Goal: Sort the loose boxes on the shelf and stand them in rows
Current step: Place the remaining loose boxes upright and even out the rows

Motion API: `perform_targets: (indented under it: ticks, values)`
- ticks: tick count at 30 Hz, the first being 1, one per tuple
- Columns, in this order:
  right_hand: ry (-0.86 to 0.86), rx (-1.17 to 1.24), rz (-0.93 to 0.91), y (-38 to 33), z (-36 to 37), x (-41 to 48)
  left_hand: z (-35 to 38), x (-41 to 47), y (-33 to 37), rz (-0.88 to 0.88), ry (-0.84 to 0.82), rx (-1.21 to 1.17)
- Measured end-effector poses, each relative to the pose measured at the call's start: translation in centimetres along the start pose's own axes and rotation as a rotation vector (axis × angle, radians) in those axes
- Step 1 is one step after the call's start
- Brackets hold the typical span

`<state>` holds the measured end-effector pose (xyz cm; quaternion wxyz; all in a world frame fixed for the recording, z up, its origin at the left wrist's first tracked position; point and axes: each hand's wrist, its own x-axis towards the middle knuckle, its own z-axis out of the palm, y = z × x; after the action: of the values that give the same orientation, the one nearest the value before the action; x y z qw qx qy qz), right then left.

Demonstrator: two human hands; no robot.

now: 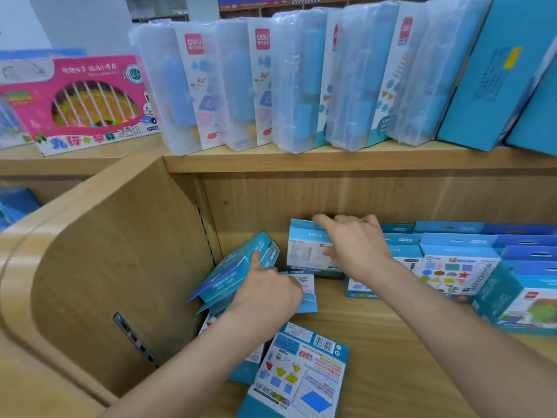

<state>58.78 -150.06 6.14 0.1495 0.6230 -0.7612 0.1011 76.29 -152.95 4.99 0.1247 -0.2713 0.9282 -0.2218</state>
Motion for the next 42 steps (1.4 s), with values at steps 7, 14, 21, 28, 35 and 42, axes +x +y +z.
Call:
perform_targets:
  ticks: [7,14,21,28,35,42]
  values:
    - [0.062,-0.132,0.024,0.0,2.0,-0.2,0.7,-1.1,-1.5,-0.014,0.113,-0.022]
    - [-0.005,-0.103,-0.069,1.0,1.6,0.6,1.3,-1.7,-2.1,-0.004,0.168,-0.010]
    - [-0.078,0.284,-0.117,3.9,0.3,0.2,0.0,-1.4,-1.0,0.052,0.006,-0.100]
    - [-0.075,0.266,0.077,7.0,-1.6,-4.0,-1.3,-1.6,-2.0,0.093,-0.141,-0.310]
    - [-0.056,-0.156,0.100,9.2,1.4,-5.9,-4.5,7.3,2.4,0.012,0.132,-0.448]
    - [-0.040,-0.257,0.154,9.3,1.0,-5.5,-1.2,11.2,5.8,-0.163,0.070,-0.768]
